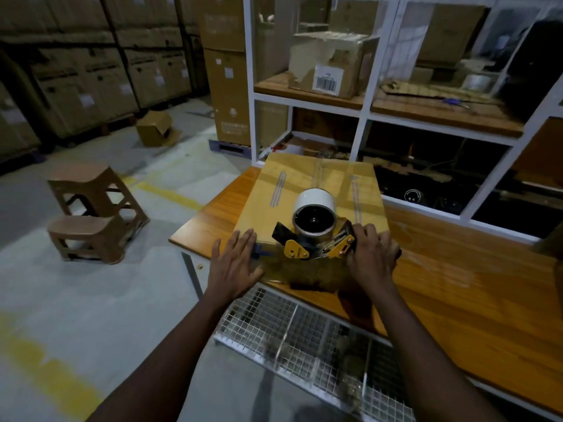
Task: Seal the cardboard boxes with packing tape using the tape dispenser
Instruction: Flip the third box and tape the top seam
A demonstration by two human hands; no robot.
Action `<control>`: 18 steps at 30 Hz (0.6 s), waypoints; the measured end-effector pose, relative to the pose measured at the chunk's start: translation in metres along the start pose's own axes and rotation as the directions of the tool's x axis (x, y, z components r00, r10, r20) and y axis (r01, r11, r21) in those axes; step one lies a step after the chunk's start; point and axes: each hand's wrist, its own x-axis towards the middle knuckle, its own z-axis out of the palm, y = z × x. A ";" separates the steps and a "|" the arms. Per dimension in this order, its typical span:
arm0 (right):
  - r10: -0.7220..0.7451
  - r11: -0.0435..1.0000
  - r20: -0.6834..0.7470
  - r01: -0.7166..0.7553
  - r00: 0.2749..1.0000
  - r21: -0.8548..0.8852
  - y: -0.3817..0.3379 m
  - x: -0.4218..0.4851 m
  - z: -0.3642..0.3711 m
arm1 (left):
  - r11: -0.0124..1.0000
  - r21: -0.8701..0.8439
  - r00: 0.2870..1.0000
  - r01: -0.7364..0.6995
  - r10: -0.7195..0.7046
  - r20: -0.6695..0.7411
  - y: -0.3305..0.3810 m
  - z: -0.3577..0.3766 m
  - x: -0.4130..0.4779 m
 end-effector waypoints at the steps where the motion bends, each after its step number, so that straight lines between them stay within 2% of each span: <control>1: -0.007 1.000 0.006 0.007 1.000 0.017 0.002 0.000 0.000 | 1.000 0.014 1.000 0.005 -0.005 0.018 -0.001 -0.002 0.000; 9: 0.066 0.995 0.036 -0.068 0.997 0.069 0.099 -0.004 -0.002 | 0.995 0.039 0.994 0.093 -0.095 0.057 0.012 -0.008 -0.001; 14: 0.006 0.999 0.048 -0.008 0.999 0.046 0.105 -0.001 -0.008 | 0.981 0.047 0.978 0.189 -0.193 0.076 0.049 -0.019 0.005; 18: -0.018 0.998 0.049 0.015 0.999 0.060 0.106 0.002 -0.012 | 0.999 0.053 0.976 -0.004 -0.008 0.219 0.110 -0.025 0.019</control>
